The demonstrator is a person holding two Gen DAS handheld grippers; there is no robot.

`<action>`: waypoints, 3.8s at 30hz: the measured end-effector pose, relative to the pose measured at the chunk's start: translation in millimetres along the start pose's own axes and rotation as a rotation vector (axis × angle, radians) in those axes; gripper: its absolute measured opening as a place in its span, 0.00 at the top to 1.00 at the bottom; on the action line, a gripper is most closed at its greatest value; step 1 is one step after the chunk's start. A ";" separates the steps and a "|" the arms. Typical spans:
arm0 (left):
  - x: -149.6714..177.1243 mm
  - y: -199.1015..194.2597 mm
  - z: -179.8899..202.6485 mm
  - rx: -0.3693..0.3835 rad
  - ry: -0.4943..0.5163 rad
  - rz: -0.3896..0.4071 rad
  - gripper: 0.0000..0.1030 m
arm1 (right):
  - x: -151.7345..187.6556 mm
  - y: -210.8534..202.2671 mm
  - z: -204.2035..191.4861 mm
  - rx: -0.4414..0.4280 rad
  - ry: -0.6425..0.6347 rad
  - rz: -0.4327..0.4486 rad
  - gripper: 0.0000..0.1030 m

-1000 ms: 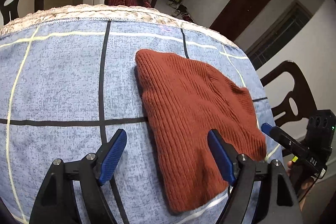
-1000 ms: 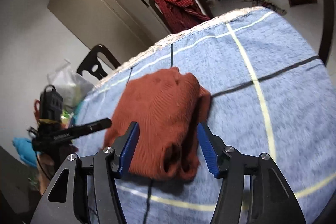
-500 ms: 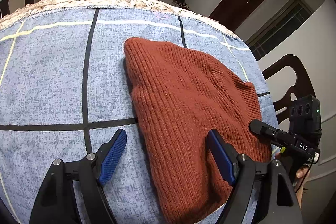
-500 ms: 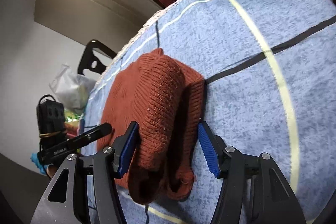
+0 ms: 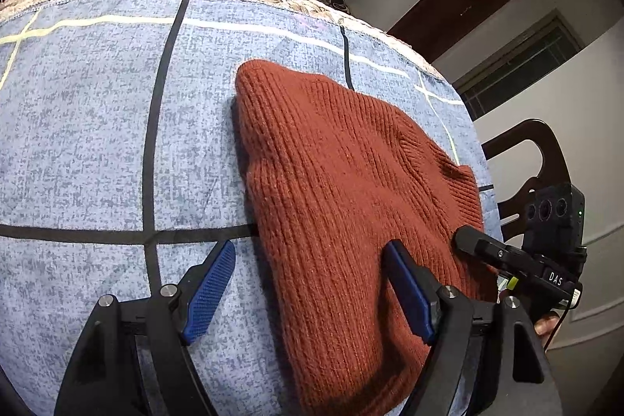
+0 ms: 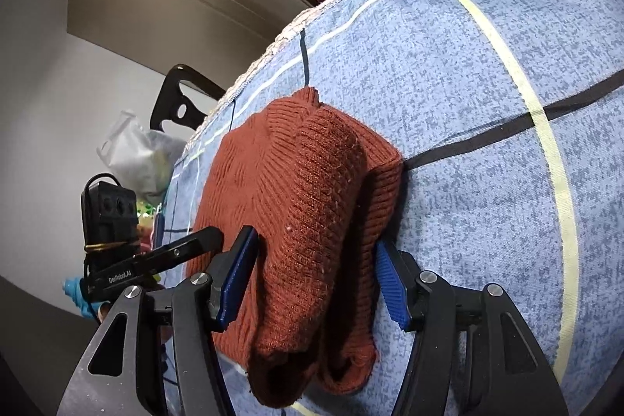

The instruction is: Fold small clothes

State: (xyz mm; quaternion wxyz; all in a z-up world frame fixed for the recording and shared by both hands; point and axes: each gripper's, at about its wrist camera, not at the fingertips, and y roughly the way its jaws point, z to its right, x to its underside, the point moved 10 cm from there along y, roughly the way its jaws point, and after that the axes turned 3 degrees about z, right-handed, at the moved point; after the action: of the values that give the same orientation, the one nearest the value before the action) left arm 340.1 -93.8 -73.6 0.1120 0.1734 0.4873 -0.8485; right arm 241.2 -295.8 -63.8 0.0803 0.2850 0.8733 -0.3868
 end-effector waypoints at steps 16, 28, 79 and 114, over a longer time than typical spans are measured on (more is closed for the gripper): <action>0.6 -2.9 6.8 0.029 -0.007 -0.002 0.63 | 1.3 5.1 -14.5 0.095 -0.067 0.052 0.68; -4.4 -21.1 10.9 0.041 0.000 0.025 0.67 | 0.3 -2.1 -39.6 0.121 -0.112 0.087 0.78; 4.1 -130.4 -82.4 -0.052 -0.012 0.113 0.68 | 66.4 57.1 -165.1 -0.010 -0.211 0.024 0.71; 34.1 -136.9 -184.4 -0.068 -0.115 0.094 0.58 | 108.1 125.6 -166.4 0.058 -0.215 -0.054 0.67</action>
State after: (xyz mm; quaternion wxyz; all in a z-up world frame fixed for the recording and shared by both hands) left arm 293.9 133.7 -65.2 0.1853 0.1430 0.5002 -0.8337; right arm 235.7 -61.0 -67.5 0.1550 0.2204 0.8555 -0.4422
